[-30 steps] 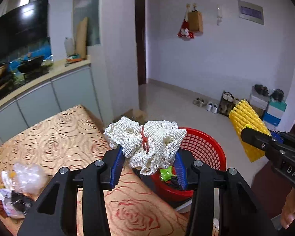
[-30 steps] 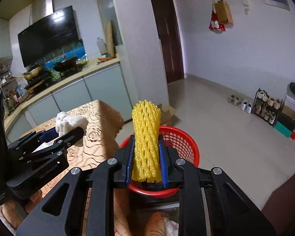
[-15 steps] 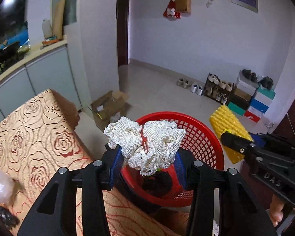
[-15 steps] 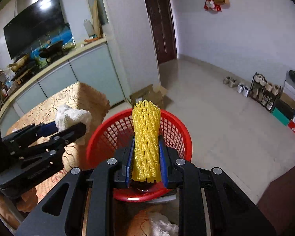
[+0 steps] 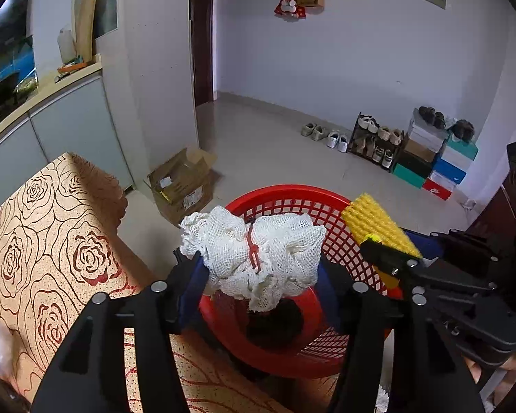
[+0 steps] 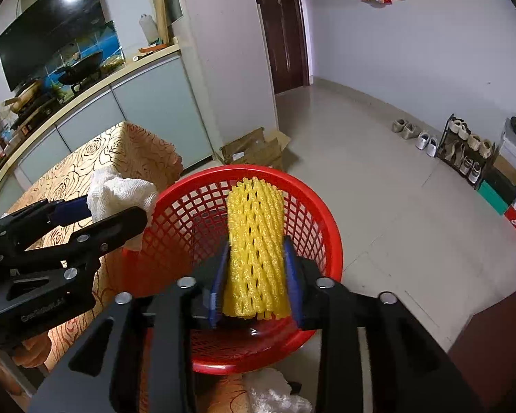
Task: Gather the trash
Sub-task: 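Open both tools to drop the nets into the wastebasket, then bring both tools back over the table toward the remaining trash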
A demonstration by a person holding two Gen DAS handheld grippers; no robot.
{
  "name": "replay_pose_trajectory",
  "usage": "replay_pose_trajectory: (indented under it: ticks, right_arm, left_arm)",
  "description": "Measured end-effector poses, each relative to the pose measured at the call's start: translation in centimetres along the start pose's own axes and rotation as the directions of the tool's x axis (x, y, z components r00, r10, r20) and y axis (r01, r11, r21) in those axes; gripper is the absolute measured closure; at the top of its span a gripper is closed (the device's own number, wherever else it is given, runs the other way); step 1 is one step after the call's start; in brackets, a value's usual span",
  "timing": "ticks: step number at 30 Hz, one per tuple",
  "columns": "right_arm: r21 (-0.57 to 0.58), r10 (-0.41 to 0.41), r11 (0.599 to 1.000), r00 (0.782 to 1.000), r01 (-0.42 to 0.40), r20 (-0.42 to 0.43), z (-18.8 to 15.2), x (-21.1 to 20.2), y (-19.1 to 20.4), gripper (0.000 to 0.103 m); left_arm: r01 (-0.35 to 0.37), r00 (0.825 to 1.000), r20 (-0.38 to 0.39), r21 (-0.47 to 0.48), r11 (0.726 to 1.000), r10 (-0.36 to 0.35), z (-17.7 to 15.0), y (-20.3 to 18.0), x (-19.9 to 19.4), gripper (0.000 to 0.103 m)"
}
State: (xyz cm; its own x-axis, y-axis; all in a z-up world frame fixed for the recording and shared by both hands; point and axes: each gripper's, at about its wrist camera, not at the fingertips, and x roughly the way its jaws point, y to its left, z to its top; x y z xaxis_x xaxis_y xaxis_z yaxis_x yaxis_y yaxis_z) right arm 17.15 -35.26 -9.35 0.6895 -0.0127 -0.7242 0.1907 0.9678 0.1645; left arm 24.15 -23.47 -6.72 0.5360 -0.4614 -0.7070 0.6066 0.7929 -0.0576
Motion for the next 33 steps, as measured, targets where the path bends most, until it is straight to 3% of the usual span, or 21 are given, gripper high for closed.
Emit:
replay_pose_trajectory:
  ticks: [17, 26, 33]
  right_arm:
    - [0.037, 0.003, 0.999, 1.0, -0.004, 0.02, -0.6, -2.0, -0.2, 0.062]
    - [0.029, 0.01, 0.999, 0.996, -0.013, 0.086, -0.7, -5.3, 0.7, 0.062]
    - [-0.009, 0.008, 1.0, 0.99, -0.007, 0.143, -0.7, -7.7, 2.5, 0.053]
  left_arm:
    - [0.003, 0.999, 0.053, -0.008, 1.0, -0.002, 0.4, 0.4, -2.6, 0.024]
    - [-0.064, 0.99, 0.127, -0.02, 0.998, 0.066, -0.1, 0.9, -6.7, 0.023]
    - [-0.117, 0.976, 0.181, -0.035, 0.993, 0.121, -1.4, 1.4, -10.3, 0.023]
